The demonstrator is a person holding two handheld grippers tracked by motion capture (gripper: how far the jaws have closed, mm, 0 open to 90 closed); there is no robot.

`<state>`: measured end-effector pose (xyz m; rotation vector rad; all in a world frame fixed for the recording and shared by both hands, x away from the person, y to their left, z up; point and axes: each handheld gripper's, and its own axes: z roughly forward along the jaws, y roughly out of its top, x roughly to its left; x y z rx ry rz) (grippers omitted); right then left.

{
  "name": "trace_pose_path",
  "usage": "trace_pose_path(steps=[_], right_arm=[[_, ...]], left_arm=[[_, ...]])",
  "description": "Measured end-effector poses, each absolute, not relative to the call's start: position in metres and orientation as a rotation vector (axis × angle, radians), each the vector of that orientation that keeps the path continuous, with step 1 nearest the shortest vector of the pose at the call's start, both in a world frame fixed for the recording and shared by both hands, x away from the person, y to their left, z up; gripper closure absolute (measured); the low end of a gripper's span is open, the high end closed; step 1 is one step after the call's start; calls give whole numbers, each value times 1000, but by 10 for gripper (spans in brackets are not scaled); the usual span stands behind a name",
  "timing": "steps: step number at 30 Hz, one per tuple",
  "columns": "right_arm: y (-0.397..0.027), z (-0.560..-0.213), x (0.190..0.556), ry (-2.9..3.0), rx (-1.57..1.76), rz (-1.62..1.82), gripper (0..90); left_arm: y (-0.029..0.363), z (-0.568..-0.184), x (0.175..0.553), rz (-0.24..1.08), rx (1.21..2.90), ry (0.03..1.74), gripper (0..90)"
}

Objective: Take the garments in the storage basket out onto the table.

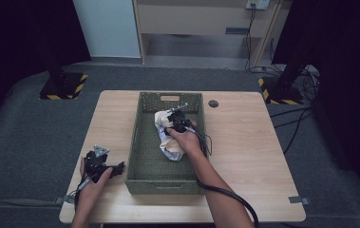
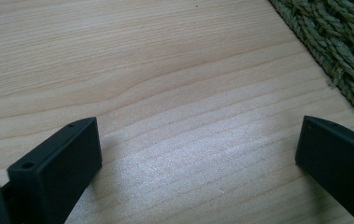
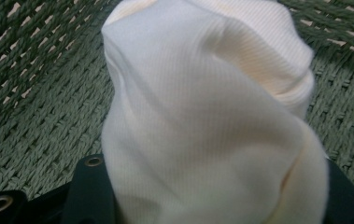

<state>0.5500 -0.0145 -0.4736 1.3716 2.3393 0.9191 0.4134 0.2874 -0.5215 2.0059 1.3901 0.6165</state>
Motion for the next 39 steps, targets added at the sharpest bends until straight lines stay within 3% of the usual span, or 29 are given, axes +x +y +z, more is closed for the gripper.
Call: trace_pose_path(steps=[39], right_arm=[[-19, -456, 545, 2293, 1339, 940, 469]], left_arm=[[287, -521, 413, 617, 2006, 1390, 0]])
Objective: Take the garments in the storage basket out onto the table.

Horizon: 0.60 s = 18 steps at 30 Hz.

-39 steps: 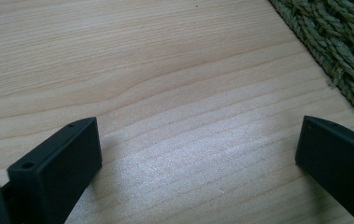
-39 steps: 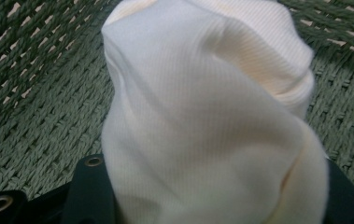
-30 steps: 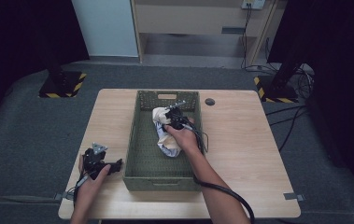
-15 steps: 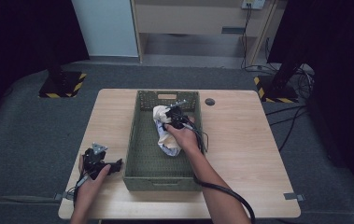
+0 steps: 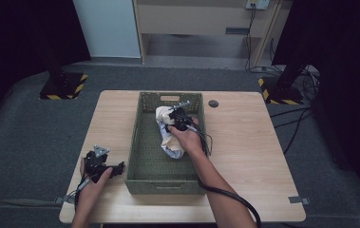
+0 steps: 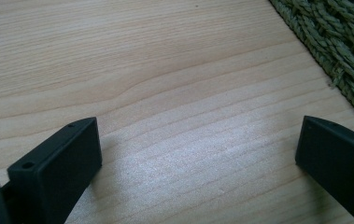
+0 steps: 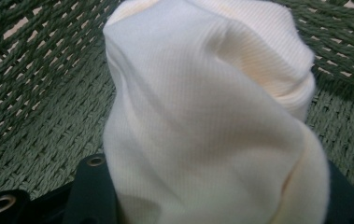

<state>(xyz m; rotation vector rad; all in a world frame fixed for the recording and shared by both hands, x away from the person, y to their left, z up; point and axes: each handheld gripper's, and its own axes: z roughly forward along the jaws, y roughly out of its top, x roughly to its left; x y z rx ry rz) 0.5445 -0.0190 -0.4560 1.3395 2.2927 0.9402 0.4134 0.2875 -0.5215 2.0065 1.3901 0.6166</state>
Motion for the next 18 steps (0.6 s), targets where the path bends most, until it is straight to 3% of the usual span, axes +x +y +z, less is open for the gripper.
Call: trace_pose_path(steps=[18], right_arm=[[-22, -439, 536, 2291, 1293, 967, 472]], left_arm=[[287, -522, 413, 617, 2006, 1390, 0]])
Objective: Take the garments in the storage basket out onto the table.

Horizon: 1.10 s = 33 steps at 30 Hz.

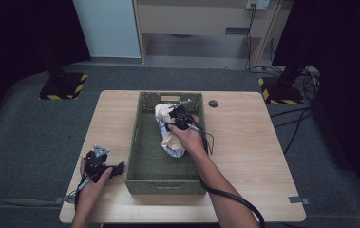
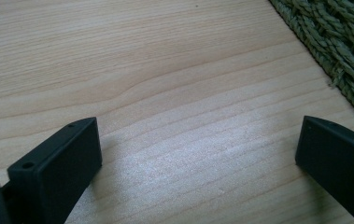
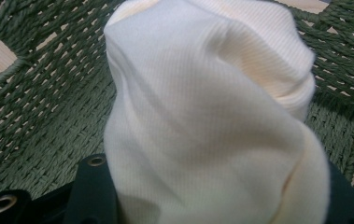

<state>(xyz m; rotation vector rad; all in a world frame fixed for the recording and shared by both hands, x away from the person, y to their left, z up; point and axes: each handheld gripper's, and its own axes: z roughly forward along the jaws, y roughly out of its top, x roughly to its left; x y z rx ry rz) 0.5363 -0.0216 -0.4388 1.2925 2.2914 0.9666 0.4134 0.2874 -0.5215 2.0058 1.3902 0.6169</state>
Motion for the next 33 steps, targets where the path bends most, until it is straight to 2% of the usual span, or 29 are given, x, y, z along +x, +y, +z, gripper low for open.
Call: trace_pose_path(steps=[33], right_arm=[[-30, -412, 521, 2284, 1242, 986, 475]], left_arm=[[287, -522, 413, 617, 2005, 1390, 0]])
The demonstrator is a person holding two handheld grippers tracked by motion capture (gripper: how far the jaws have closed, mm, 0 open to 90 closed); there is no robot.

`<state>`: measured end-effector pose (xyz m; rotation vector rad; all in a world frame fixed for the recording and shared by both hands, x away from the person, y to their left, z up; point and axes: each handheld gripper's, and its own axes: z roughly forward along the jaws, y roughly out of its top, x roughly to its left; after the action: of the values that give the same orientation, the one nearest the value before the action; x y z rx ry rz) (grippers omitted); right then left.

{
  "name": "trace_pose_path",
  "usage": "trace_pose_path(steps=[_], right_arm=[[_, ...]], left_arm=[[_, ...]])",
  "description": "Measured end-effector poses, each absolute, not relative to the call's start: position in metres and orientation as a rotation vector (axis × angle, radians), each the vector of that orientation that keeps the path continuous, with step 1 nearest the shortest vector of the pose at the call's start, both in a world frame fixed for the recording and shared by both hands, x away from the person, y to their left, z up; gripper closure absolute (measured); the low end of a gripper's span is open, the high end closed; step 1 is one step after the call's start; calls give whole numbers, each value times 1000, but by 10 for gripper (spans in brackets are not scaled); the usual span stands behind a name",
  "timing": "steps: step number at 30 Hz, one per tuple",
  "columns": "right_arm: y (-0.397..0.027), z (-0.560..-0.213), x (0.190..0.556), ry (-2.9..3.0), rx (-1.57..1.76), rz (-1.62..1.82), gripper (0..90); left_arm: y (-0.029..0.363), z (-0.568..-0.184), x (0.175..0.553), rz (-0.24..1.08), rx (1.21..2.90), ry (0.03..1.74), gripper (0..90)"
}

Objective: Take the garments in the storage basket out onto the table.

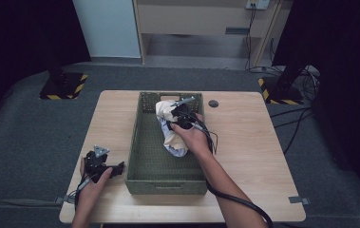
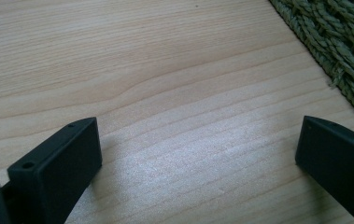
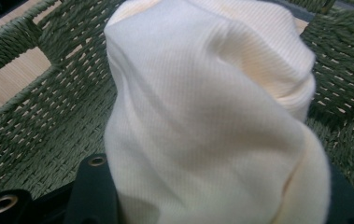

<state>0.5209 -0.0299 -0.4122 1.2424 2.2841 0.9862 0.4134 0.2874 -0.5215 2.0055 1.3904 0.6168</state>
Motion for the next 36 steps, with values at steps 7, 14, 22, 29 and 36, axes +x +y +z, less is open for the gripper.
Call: trace_pose_path(steps=[7, 14, 22, 29, 36], right_arm=[[-31, -406, 519, 2281, 1231, 990, 475], [-32, -402, 517, 2281, 1216, 995, 476], [-33, -392, 512, 2275, 1198, 1019, 476], [-36, -382, 506, 2271, 1176, 1030, 477], [-40, -374, 504, 2270, 1196, 1055, 479]], left_arm=[[287, -522, 413, 617, 2005, 1390, 0], [287, -522, 413, 617, 2005, 1390, 0], [287, -522, 413, 617, 2006, 1390, 0], [287, -522, 413, 617, 2006, 1390, 0], [287, -522, 413, 617, 2006, 1390, 0]])
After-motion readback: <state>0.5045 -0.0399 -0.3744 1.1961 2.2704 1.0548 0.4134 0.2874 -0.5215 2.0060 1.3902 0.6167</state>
